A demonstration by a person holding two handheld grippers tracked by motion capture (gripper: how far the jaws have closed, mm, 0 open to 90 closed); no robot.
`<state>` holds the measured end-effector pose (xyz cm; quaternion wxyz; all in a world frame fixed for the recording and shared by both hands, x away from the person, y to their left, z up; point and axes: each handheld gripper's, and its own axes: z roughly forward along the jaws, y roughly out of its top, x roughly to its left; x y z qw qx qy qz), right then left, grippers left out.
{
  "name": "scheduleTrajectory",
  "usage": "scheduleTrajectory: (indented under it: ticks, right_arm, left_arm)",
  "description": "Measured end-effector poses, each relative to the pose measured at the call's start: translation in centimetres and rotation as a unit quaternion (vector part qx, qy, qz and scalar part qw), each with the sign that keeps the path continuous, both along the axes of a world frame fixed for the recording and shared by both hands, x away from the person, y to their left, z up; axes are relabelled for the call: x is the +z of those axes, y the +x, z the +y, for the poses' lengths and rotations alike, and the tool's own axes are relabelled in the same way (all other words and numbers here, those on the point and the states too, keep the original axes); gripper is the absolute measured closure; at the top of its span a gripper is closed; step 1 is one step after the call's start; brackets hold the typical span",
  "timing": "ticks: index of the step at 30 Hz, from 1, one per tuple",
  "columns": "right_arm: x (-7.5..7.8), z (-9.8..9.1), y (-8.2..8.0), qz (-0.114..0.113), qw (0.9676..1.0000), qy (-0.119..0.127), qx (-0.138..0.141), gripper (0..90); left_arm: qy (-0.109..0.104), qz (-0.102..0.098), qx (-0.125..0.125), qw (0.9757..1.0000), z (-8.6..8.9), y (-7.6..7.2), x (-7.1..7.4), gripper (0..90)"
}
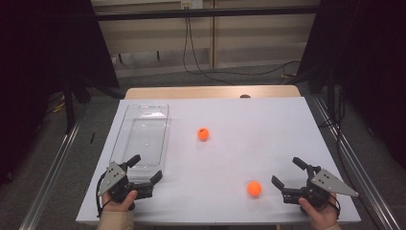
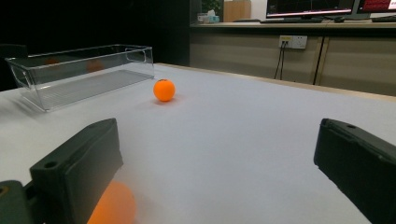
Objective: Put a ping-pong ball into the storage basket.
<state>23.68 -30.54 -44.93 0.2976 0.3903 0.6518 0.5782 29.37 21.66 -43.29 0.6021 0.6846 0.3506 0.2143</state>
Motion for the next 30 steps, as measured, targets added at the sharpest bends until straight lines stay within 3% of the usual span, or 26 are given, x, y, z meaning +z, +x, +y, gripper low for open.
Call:
scheduleTrajectory:
  ticks: [11,18,21,30]
  right_arm:
    - [0.1,-0.2,-0.1,-0.001,1.0,0.0,-0.001,0.6]
    - [0.1,-0.2,0.0,0.0,1.0,0.0,-0.001,0.8]
    - [0.1,-0.1,-0.1,0.0,1.0,0.0,-0.001,0.8]
    - [0.1,-0.1,0.0,-0.002,1.0,-0.002,0.001,1.3]
  left_arm:
    - [0.005,0.004,-0.019,0.9998,-0.7,0.1,0.0,1.7]
    - [-0.003,0.011,-0.031,0.9994,-1.8,0.1,0.0,1.6]
    - [0.006,0.008,-0.039,0.9992,-2.3,0.1,0.2,1.7]
    - [0.002,0.015,-0.057,0.9983,-4.1,0.3,0.3,1.7]
